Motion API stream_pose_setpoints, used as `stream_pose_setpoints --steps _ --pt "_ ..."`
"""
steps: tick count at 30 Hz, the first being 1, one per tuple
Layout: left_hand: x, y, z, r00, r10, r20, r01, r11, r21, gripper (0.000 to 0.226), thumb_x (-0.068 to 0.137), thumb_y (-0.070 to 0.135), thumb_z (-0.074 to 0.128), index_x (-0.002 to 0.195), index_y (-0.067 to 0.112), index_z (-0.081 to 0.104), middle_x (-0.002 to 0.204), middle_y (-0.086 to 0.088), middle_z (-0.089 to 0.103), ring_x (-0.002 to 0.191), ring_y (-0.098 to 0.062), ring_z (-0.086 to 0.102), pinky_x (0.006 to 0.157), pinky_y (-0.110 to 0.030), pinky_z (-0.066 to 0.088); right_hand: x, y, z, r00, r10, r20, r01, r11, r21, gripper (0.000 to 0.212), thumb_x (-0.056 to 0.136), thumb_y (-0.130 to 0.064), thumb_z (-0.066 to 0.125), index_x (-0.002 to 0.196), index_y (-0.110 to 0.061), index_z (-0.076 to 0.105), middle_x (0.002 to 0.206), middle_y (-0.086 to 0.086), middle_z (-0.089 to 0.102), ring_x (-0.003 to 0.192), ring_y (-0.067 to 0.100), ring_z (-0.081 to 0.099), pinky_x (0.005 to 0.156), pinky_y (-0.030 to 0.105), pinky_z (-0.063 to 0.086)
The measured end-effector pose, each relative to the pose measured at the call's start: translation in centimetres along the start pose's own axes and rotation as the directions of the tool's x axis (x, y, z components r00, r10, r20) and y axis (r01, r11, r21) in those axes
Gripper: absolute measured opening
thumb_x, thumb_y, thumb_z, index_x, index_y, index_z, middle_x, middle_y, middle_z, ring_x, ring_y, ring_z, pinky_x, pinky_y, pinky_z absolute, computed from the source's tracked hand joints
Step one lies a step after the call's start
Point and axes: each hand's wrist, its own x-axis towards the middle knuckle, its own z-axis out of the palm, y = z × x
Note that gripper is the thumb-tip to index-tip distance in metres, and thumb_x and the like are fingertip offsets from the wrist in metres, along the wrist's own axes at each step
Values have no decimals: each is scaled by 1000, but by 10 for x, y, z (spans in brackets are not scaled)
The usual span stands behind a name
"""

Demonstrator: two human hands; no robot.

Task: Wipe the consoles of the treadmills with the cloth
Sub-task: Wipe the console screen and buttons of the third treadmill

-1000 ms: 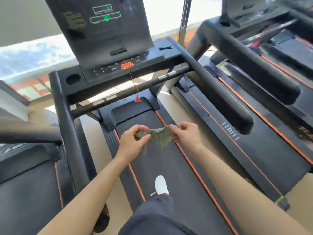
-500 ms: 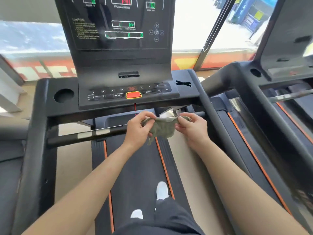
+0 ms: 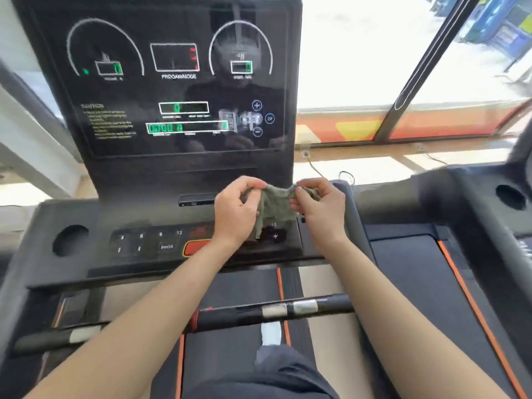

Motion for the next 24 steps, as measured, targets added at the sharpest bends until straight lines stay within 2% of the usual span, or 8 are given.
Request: stream_pose_setpoints --steps 3,7,10,13,16,18,21,24 --pt "41 5 15 996 38 -75 -32 996 79 18 94 11 60 94 25 73 90 11 72 82 -11 67 76 -45 60 55 -5 6 991 -129 48 132 988 -76 17 89 -8 66 86 -23 73 85 1 73 81 25 73 82 50 60" --pt "80 10 22 967 134 -218 -85 972 219 17 89 9 67 98 22 71 96 12 67 86 -1 62 82 -29 53 100 -8 20 951 -287 112 306 926 -220 25 90 -6 65 113 -16 71 106 -6 68 100 10 64 86 37 57" --pt "106 4 25 935 217 -280 -131 947 294 18 87 10 72 104 17 71 101 7 63 86 2 57 74 -20 51 123 -4 33 863 -448 235 501 820 -276 37 88 2 62 123 -9 65 119 1 64 112 15 60 95 33 53" --pt "127 -6 24 913 276 -300 -168 926 338 23 85 10 77 108 12 73 115 -4 55 98 -3 57 71 -21 56 146 4 43 716 -581 386 698 586 -413 40 85 5 63 124 -4 64 123 12 62 116 27 55 100 35 47" --pt "142 -24 17 898 353 -263 -210 869 448 27 83 11 80 109 12 72 128 -8 46 117 -21 53 87 -36 57 155 15 45 555 -644 527 815 294 -499 45 87 -1 64 132 -7 62 126 19 57 118 37 48 101 42 45" --pt "145 -31 15 878 408 -252 -225 815 534 26 84 13 80 109 12 73 128 -12 48 119 -28 50 96 -37 51 157 20 45 496 -634 593 830 146 -538 51 89 -6 63 140 -13 57 128 21 54 118 39 46 101 44 44" --pt "144 -36 14 823 541 -172 -308 680 666 23 89 14 75 111 6 74 119 -17 55 113 -33 49 95 -36 47 156 25 48 527 -539 657 785 12 -619 65 91 -16 62 152 -17 39 135 18 44 122 38 42 103 46 42" --pt "143 -49 3 775 632 22 -452 528 719 29 96 11 69 123 0 69 121 -17 61 116 -36 52 103 -39 46 149 32 51 584 -451 675 740 -46 -671 66 98 -33 53 157 -17 27 143 15 33 131 39 34 111 50 32"
